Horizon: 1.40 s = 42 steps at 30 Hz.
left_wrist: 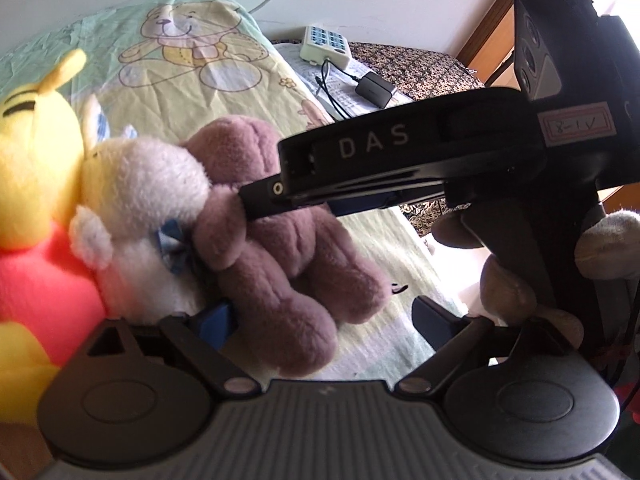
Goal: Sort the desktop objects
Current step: 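Grasp the pink teddy bear's head with the right tool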
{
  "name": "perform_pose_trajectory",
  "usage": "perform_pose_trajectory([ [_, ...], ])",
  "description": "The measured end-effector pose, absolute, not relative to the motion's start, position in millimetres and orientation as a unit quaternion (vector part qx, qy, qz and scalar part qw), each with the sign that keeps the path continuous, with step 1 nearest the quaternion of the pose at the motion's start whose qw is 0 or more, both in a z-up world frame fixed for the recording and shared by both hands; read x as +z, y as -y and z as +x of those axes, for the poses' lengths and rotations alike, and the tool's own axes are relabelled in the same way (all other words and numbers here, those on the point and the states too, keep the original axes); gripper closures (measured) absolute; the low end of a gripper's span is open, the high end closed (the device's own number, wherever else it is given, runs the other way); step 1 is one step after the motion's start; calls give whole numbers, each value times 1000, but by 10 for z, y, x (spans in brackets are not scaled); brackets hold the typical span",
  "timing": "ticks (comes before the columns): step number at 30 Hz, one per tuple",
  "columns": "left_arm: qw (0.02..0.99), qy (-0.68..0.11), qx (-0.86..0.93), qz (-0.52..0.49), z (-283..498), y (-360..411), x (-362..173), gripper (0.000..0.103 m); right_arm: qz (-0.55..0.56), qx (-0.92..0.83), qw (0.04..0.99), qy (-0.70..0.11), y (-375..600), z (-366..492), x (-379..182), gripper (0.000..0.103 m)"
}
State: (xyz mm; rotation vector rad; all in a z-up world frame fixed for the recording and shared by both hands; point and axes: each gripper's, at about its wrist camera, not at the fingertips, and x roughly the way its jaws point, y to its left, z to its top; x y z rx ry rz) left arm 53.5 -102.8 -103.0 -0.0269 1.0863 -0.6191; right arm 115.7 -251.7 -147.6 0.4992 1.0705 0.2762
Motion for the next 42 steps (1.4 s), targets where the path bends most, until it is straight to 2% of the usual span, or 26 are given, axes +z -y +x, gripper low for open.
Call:
perform_pose_trajectory([
  [9,800,-519,-300,-6,404,1066,-978,9,230,124,818,-511,2549,991,-1457,39],
  [16,782,-534,-321,10,178,1070,-941,15,239,125,804,-530,2619,651,-1454,40],
  [21,783,-520,-339,52,-148,1040,-842,15,231,131,802,-535,2536,374,-1400,43],
  [25,790,-508,-336,72,-358,971,-777,9,229,138,793,-548,2459,146,-1415,46],
  [27,791,-514,-323,74,-383,920,-835,9,233,137,786,-556,2430,66,-1481,46],
  [32,802,-521,-287,54,-238,802,-944,8,270,119,802,-519,2530,-11,-1406,44],
  [34,804,-526,-276,36,-143,773,-977,8,277,109,814,-499,2570,38,-1348,39],
  [37,804,-540,-245,36,-11,851,-1045,12,265,92,831,-480,2578,162,-1338,35],
  [40,803,-551,-222,51,53,971,-1084,13,266,117,821,-491,2554,295,-1417,35],
  [42,804,-550,-212,76,58,1051,-1094,23,252,126,820,-498,2483,323,-1452,35],
])
